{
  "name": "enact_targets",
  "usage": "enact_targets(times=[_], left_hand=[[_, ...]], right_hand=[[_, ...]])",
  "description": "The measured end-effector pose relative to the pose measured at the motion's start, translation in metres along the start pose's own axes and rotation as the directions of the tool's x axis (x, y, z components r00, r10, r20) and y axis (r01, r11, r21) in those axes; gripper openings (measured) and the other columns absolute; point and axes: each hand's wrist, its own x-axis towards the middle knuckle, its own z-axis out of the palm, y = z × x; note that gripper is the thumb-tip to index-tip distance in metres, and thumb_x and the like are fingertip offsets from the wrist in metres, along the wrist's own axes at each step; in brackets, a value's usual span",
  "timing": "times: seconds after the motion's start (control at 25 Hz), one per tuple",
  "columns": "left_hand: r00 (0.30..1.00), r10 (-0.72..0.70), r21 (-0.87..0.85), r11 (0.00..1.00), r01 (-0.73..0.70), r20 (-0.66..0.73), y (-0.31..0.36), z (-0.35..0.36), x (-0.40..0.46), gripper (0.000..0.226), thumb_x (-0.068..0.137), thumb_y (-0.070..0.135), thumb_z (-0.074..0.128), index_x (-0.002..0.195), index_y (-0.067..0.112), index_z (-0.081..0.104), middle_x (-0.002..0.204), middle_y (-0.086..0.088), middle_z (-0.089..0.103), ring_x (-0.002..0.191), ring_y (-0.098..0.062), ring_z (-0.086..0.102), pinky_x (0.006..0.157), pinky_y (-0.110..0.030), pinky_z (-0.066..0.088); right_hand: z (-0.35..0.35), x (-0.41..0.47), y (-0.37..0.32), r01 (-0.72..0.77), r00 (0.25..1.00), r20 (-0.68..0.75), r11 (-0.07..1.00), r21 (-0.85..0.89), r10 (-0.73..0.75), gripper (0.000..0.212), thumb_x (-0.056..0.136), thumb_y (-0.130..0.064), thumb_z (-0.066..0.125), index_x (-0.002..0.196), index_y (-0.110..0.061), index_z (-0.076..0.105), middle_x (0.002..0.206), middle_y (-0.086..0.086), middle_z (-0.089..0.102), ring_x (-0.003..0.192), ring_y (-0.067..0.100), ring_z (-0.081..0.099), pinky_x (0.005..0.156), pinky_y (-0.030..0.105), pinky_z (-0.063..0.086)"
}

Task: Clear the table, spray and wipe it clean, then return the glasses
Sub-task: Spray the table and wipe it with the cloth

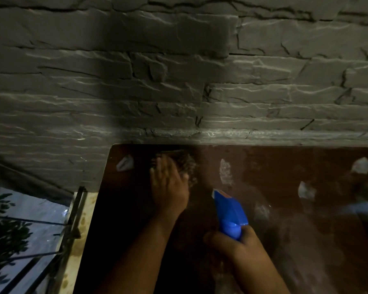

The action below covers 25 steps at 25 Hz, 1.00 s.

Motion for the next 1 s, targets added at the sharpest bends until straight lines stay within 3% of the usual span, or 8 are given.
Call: enact_targets(times=[0.12,0.16,0.24,0.32,0.44,0.6,0.76,1.0], left_hand=[[0.9,-0.424,-0.046,0.902,0.43,0.099,-0.011,-0.014,0.061,0.075,0.1,0.044,0.031,0.151,0.0,-0.001,0.16,-0.018,-0.006,0.148,-0.031,-0.011,0.118,-0.047,-0.006],[0.868,-0.477,-0.013,0.875,0.483,0.136,0.0,-0.016,0.072,0.076,0.1,0.043,0.03,0.151,0.0,-0.005,0.16,-0.018,-0.01,0.147,-0.032,-0.015,0.118,-0.048,-0.01],[0.914,-0.367,-0.016,0.927,0.375,0.173,0.037,-0.011,0.069,0.075,0.1,0.043,0.03,0.151,0.0,-0.005,0.16,-0.018,-0.01,0.146,-0.032,-0.017,0.118,-0.049,-0.01],[0.978,-0.089,0.017,0.996,0.087,0.19,0.053,0.003,0.038,0.073,0.1,0.044,0.03,0.152,0.002,-0.001,0.161,-0.016,-0.006,0.148,-0.029,-0.013,0.119,-0.047,-0.008],[0.985,0.129,0.07,0.988,-0.138,0.116,-0.007,-0.005,0.035,0.069,0.101,0.045,0.027,0.153,0.008,0.003,0.162,-0.011,0.0,0.149,-0.022,-0.006,0.121,-0.043,-0.003],[0.993,-0.07,0.039,0.997,0.067,0.092,-0.097,-0.03,0.065,0.067,0.101,0.044,0.027,0.153,0.006,0.007,0.162,-0.012,0.005,0.149,-0.022,-0.002,0.121,-0.042,0.001],[0.954,-0.284,-0.083,0.957,0.276,-0.097,-0.081,-0.016,0.057,0.066,0.099,0.036,0.038,0.151,0.002,0.016,0.16,-0.016,0.014,0.149,-0.027,0.005,0.119,-0.043,0.003],[0.843,-0.525,-0.138,0.849,0.51,-0.114,-0.087,-0.026,0.039,0.063,0.099,0.028,0.043,0.149,-0.004,0.021,0.157,-0.022,0.02,0.147,-0.035,0.012,0.117,-0.044,0.006]], right_hand=[[-0.006,0.002,0.004,-0.015,0.999,-0.033,1.0,-0.017,0.015,0.03,0.072,0.013,0.069,0.061,-0.015,0.067,0.047,0.004,0.057,0.043,0.013,0.054,0.045,0.024,0.043],[-0.007,0.003,0.005,-0.023,0.999,-0.047,0.999,-0.032,0.022,0.029,0.072,0.013,0.069,0.064,-0.015,0.067,0.047,0.003,0.058,0.043,0.012,0.055,0.046,0.023,0.044],[-0.005,0.003,0.007,-0.045,0.998,-0.037,0.998,-0.04,0.043,0.026,0.072,0.011,0.07,0.075,-0.015,0.067,0.05,0.003,0.061,0.047,0.013,0.058,0.052,0.027,0.045],[0.002,0.004,0.006,-0.079,0.997,-0.024,0.996,-0.033,0.078,0.024,0.072,0.008,0.072,0.082,-0.013,0.067,0.055,0.005,0.065,0.051,0.016,0.061,0.059,0.032,0.046],[0.01,0.001,-0.001,-0.077,0.997,0.001,0.997,-0.03,0.077,0.023,0.061,-0.001,0.08,0.076,-0.014,0.069,0.055,0.006,0.065,0.05,0.017,0.062,0.06,0.034,0.047],[0.01,-0.003,-0.002,-0.094,0.996,-0.002,0.995,0.015,0.094,0.03,0.074,0.013,0.07,0.083,-0.013,0.059,0.045,0.0,0.063,0.038,0.009,0.059,0.043,0.019,0.046],[0.011,-0.009,-0.004,-0.076,0.996,0.045,0.997,-0.019,0.077,0.04,0.073,0.01,0.072,0.098,-0.02,0.063,0.064,0.001,0.073,0.056,0.011,0.068,0.054,0.021,0.048],[-0.016,-0.02,0.0,-0.059,0.998,0.034,0.998,0.027,0.058,0.037,0.07,0.005,0.076,0.09,-0.023,0.063,0.063,0.002,0.071,0.057,0.018,0.068,0.053,0.026,0.049]])
